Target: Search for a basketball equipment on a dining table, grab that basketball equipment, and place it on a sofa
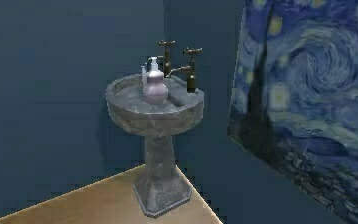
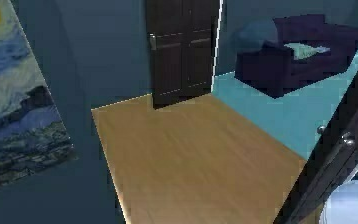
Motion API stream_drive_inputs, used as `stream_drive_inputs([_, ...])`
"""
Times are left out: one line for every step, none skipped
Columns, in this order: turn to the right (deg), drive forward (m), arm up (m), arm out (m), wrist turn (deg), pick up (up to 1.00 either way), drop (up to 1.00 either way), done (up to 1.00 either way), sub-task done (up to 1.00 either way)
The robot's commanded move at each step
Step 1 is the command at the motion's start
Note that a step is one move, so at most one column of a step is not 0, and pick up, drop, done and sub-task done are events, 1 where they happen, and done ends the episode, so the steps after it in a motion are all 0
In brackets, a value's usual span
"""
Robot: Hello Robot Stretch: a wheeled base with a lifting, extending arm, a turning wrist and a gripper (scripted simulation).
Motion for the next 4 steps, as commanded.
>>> stream_drive_inputs([45.0,0.0,0.0,0.0,0.0,0.0,0.0,0.0,0.0])
stream_drive_inputs([45.0,0.0,0.0,0.0,0.0,0.0,0.0,0.0,0.0])
stream_drive_inputs([15.0,0.0,0.0,0.0,0.0,0.0,0.0,0.0,0.0])
stream_drive_inputs([0.0,0.95,0.0,0.0,0.0,0.0,0.0,0.0,0.0])
